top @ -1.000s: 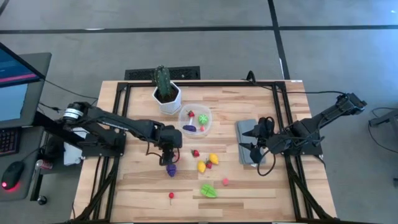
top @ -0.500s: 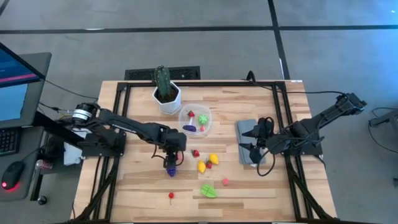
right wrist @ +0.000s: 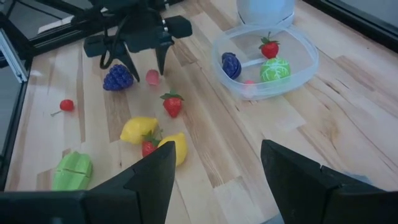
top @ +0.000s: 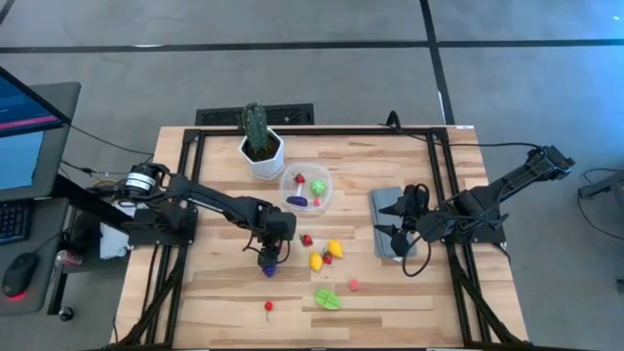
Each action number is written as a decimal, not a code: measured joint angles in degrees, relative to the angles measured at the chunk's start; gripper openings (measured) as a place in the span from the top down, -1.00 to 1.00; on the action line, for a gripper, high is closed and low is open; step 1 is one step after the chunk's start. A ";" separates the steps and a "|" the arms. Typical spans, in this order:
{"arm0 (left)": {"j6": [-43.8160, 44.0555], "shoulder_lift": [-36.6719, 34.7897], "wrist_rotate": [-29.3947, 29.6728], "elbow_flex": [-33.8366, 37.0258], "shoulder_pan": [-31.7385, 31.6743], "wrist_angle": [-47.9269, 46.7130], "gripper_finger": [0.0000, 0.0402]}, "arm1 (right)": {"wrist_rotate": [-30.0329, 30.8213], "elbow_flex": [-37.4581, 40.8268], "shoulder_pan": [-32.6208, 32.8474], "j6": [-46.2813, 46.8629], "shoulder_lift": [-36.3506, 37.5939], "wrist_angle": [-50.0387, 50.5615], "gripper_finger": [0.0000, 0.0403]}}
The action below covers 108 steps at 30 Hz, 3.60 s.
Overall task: Pick and placing Produce into tupperware
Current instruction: Put the left peach into the transparent bin
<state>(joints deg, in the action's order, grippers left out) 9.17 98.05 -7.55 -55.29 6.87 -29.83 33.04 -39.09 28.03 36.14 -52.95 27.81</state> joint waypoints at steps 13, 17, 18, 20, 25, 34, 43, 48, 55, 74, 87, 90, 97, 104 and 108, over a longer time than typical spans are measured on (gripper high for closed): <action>0.00 0.25 1.49 -0.02 0.00 0.44 -0.04 | 0.00 0.00 0.00 -0.11 0.00 0.24 -0.29; -0.07 0.25 1.85 -0.02 0.00 0.42 0.04 | 0.00 0.00 0.00 -0.14 0.00 0.26 -0.29; -0.09 0.25 1.88 -0.02 0.00 0.42 0.06 | 0.00 0.00 0.00 -0.14 0.00 0.26 -0.29; -0.30 0.25 1.88 -0.02 0.00 0.42 0.11 | 0.00 0.00 0.00 -0.14 0.00 0.26 -0.29; -0.86 0.25 1.92 -0.02 0.00 0.42 0.21 | 0.00 0.00 0.00 -0.14 0.00 0.28 -0.29; -0.97 0.25 1.94 -0.02 0.00 0.42 0.35 | 0.00 0.00 0.00 -0.14 0.00 0.27 -0.29; -1.01 0.25 2.23 -0.02 0.01 0.42 0.46 | 0.00 0.00 0.00 -0.13 0.00 0.26 -0.29; -1.00 0.23 2.31 -0.02 -0.02 0.42 0.50 | 0.00 0.00 0.01 -0.11 0.00 0.26 -0.29; -0.85 0.23 2.40 -0.22 -0.11 0.85 0.55 | 0.00 0.00 0.00 -0.14 0.00 0.27 -0.29; -6.34 0.21 4.94 -12.85 -3.58 -0.32 0.56 | 0.00 0.00 0.02 -0.13 0.01 0.28 -0.29; -11.96 0.21 7.10 -17.95 -8.67 -3.19 0.56 | 0.00 0.00 0.01 -0.11 0.00 0.26 -0.29; -12.87 0.21 7.77 -18.21 -10.15 -3.18 0.56 | 0.00 0.00 0.01 -0.11 0.00 0.30 -0.29; -13.05 0.20 9.30 -18.21 -14.52 -3.15 0.56 | 0.00 0.00 0.00 -0.42 0.00 0.46 -0.29; -10.71 0.21 11.31 -18.21 -16.26 -2.13 0.56 | 0.02 0.00 -0.04 -0.55 0.00 0.46 -0.29; -9.73 0.21 13.91 -18.21 -16.28 -2.13 0.56 | 0.31 0.00 -0.04 -0.56 0.00 0.46 -0.29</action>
<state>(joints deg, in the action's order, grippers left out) -0.56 98.26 6.37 -73.49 -9.41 -31.97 33.34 -39.09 27.99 35.59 -52.95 28.27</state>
